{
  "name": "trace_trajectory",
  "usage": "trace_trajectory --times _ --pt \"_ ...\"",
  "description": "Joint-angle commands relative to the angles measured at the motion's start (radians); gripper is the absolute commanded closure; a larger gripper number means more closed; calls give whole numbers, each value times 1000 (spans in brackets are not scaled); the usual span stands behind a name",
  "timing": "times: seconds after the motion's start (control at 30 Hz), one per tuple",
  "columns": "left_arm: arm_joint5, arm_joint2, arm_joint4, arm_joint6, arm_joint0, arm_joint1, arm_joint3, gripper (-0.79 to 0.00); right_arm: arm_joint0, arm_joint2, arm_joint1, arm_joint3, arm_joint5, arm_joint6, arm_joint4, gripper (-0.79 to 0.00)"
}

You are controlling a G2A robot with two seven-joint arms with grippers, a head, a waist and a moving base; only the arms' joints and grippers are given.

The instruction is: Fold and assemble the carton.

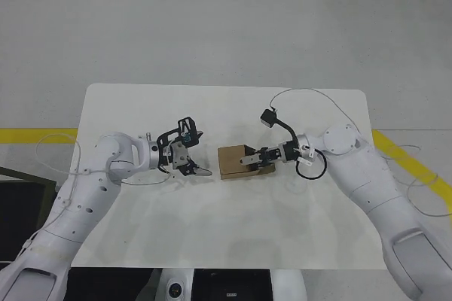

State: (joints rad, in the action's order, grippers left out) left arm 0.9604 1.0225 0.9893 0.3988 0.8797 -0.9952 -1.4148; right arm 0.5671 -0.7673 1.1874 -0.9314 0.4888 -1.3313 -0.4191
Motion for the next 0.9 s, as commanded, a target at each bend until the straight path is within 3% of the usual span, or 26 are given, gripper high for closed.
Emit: trace_trajectory --times 0.0,0.13,0.17,0.23,0.3,0.33,0.6,0.87 --pt "1 -4 17 -23 3 -1 -3 -785 5 -21 -11 -21 -7 -7 14 -705" --pt "-13 -15 34 -74 10 -6 -2 -785 16 -54 -30 -76 -43 -22 51 -656" --pt "-17 -19 36 -83 10 -8 0 -785 20 -62 -35 -90 -50 -26 57 -600" --pt "-27 -30 37 -99 10 -12 2 -785 24 -78 -45 -115 -69 -36 83 -354" --pt "-37 -40 34 -114 11 -16 3 -785 28 -92 -55 -142 -91 -49 116 -172" --pt "-44 -46 35 -118 11 -18 3 -785 31 -99 -59 -156 -104 -54 130 0" --pt "-118 -66 135 -185 32 -27 -18 -785 54 -162 -94 -250 -150 -61 215 0" --pt "-162 -79 233 -290 62 -32 -14 -785 54 -162 -94 -250 -150 -61 215 0"
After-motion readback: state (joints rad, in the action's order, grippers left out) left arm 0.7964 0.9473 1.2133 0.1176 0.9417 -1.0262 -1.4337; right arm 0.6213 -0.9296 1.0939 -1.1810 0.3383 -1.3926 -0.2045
